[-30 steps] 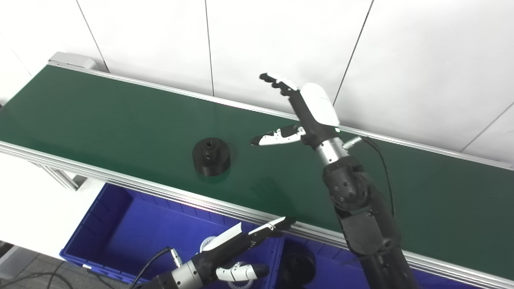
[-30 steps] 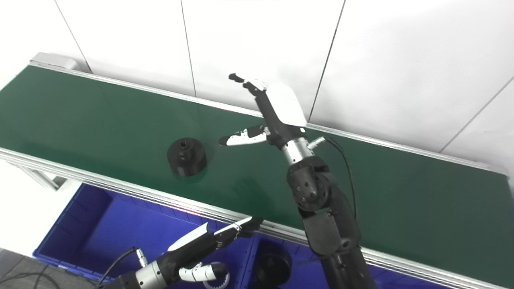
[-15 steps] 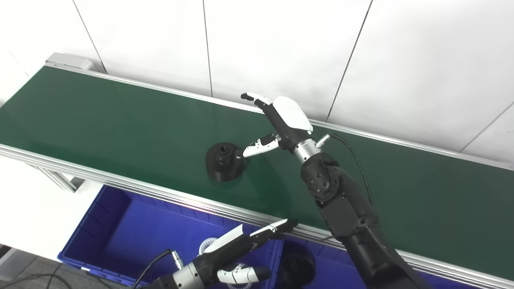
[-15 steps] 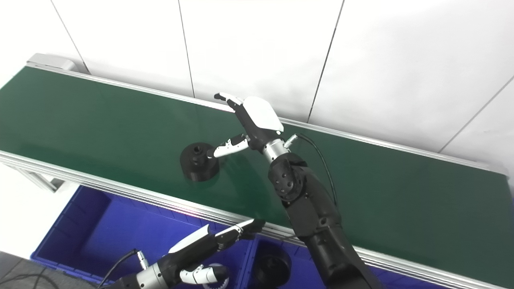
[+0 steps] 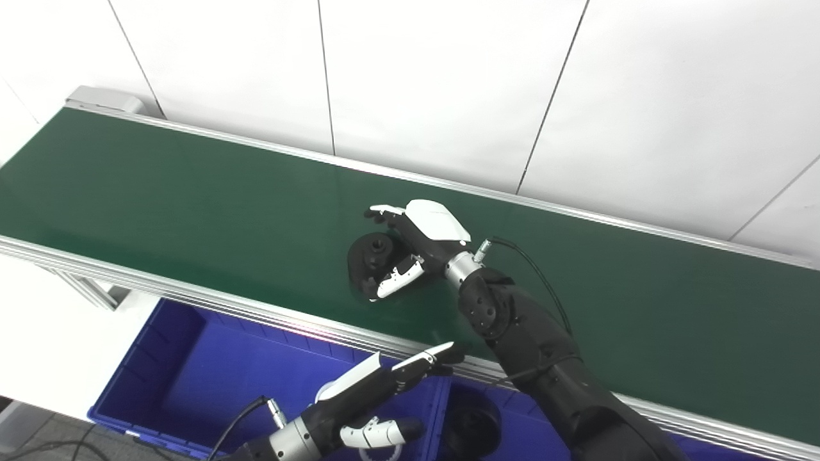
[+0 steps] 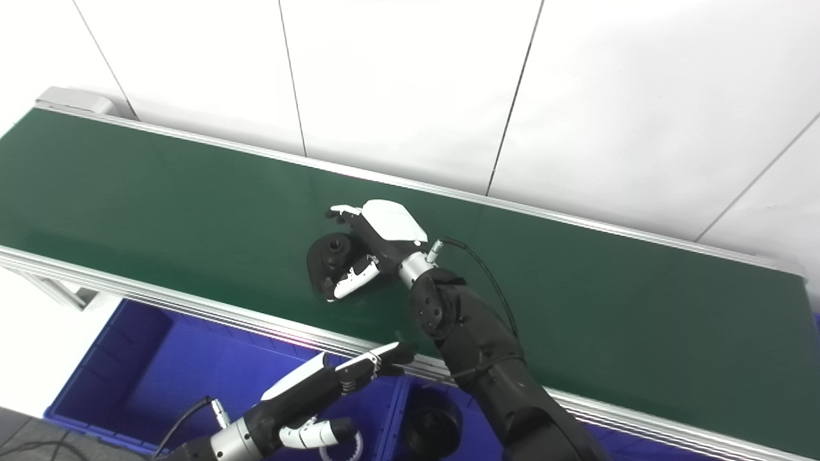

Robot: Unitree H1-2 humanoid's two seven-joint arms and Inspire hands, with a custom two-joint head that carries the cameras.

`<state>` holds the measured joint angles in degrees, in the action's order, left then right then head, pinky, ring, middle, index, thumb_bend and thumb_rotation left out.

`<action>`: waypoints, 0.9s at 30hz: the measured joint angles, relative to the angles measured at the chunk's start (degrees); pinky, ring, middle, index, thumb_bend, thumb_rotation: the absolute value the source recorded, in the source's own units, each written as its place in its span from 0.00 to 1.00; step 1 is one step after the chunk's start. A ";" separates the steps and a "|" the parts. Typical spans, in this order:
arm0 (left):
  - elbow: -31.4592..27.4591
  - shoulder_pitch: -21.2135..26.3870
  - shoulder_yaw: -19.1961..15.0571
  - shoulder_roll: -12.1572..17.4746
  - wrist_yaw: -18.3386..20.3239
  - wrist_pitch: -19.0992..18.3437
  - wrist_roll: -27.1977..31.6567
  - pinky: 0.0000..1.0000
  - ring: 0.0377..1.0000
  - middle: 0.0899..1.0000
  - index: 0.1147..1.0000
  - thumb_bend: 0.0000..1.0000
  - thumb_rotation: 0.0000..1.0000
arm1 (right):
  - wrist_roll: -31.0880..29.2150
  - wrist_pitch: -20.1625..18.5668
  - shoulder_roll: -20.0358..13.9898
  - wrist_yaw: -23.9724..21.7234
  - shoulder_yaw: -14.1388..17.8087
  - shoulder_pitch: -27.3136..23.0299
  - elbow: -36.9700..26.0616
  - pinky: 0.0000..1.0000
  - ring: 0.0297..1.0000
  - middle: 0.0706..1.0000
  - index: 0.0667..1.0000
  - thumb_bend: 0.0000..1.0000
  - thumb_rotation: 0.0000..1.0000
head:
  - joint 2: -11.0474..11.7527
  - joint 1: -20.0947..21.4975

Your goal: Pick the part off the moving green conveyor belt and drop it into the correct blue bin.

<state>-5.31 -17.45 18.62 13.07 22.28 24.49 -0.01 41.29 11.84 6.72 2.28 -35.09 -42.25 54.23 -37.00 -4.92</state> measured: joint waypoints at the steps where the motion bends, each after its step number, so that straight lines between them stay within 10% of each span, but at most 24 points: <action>1: 0.00 0.03 -0.09 0.01 0.03 0.00 0.41 0.93 0.97 0.98 0.95 0.46 0.87 | 0.44 -0.01 0.00 -0.03 -0.65 -0.18 0.02 0.66 0.71 0.70 0.68 0.94 0.13 | -0.17 0.09; 6: 0.01 0.11 -0.62 -0.01 0.32 0.00 1.23 0.93 0.97 0.98 0.96 0.46 0.89 | 1.81 -0.18 -0.41 -0.05 -2.91 -0.61 0.01 0.56 0.62 0.62 0.60 0.85 0.02 | -0.18 0.09; 9: 0.00 0.09 -0.71 -0.05 0.60 0.00 2.16 0.93 0.97 0.98 0.96 0.45 0.88 | 2.63 -0.19 -1.05 -0.38 -4.88 -1.34 -0.23 0.51 0.56 0.52 0.46 0.55 0.03 | -0.62 0.00; 27: -0.08 -0.11 -1.97 -0.18 1.28 0.01 4.22 0.96 0.98 0.98 0.96 0.46 0.91 | 2.58 -1.44 -4.29 -3.21 -6.56 0.15 -6.20 0.31 0.42 0.46 0.44 0.52 0.00 | -1.23 1.05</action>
<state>-5.39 -17.56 16.65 12.89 23.56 24.50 4.21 43.88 10.40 2.43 -0.93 -41.65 -42.10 48.03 -38.23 -3.87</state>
